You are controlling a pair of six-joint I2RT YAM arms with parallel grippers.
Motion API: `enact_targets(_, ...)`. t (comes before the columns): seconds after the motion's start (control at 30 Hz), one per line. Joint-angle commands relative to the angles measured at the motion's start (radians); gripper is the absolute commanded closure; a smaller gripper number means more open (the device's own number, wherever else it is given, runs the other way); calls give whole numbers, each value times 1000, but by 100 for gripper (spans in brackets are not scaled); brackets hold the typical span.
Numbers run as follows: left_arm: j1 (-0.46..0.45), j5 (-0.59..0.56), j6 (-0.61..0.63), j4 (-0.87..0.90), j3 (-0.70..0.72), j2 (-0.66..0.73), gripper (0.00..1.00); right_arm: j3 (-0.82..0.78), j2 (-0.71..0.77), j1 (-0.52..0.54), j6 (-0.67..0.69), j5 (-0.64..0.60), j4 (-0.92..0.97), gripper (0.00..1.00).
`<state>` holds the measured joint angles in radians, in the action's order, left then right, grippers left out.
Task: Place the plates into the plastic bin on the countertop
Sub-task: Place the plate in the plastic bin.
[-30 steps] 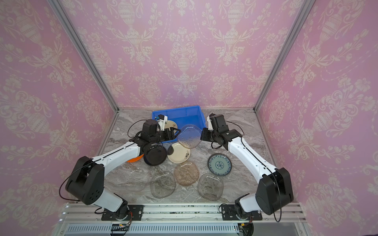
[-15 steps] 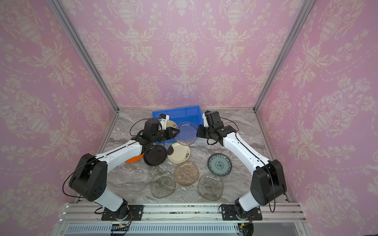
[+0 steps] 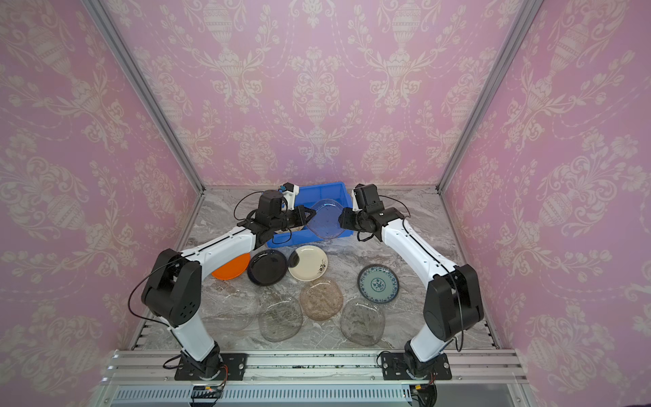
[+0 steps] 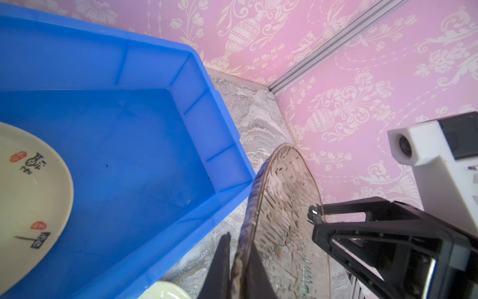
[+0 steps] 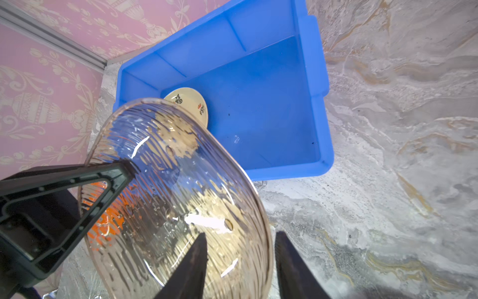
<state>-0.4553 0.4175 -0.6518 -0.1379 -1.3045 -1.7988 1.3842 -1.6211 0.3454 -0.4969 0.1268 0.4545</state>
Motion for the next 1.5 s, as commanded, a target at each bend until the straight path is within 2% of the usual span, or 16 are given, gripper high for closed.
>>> enact_targets(0.0,6,-17,49,51,-112,-66,97,39,-24,-47,12,-35,10,54)
enact_targets(0.2,32,-50,59,147,-329,-227,95,47,-57,-100,-9,-18,-9,53)
enact_targets(0.3,48,-69,27,170,-391,-289,96,64,-77,-114,-13,-16,-10,53)
enact_targets(0.43,70,-93,-62,128,-393,-335,99,89,-117,-130,-16,-1,-7,53)
enact_targets(0.83,75,-201,-177,105,-445,-450,100,166,-220,-149,-23,29,5,53)
enact_targets(1.17,75,-214,-195,148,-522,-531,85,235,-304,-150,-20,39,15,52)
enact_targets(1.47,76,-195,-195,182,-568,-586,83,297,-386,-149,7,58,41,52)
